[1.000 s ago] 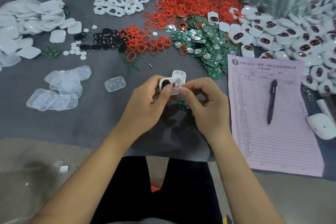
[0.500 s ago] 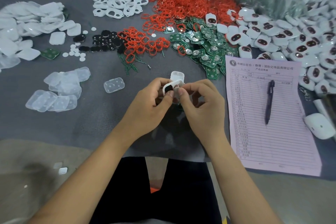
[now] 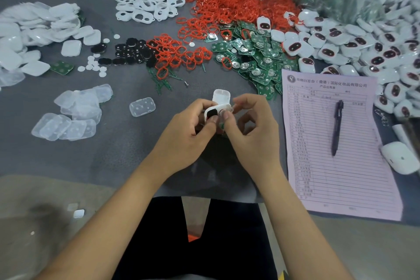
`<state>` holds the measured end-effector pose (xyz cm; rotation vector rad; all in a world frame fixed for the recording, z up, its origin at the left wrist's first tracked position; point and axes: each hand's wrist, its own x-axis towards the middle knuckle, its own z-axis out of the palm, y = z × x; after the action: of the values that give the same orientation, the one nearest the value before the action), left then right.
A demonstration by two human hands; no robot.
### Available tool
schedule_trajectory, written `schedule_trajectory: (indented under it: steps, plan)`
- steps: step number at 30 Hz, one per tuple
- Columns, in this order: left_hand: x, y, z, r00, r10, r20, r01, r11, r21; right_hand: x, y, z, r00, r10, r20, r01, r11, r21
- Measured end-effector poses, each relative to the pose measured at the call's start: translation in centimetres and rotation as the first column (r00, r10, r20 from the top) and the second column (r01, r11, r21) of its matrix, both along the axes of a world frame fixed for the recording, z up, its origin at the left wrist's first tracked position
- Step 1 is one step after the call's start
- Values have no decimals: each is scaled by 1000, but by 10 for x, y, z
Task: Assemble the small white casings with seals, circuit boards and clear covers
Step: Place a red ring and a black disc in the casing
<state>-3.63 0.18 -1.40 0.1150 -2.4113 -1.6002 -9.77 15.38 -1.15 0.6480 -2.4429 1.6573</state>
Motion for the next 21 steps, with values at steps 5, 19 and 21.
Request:
schedule_trajectory:
  steps: [5,19,21]
  plan:
    - [2,0,1,1000,18,-16,-18,1000,-24,0,1,1,995,65,-71,-61,996,58]
    - [3,1,1,999,22,-29,-24,997,-78,0,1,-1,999,50,8,-50,997,64]
    - [3,1,2,998,31,-50,-35,996,-81,1,0,1,998,56,-35,-54,997,56]
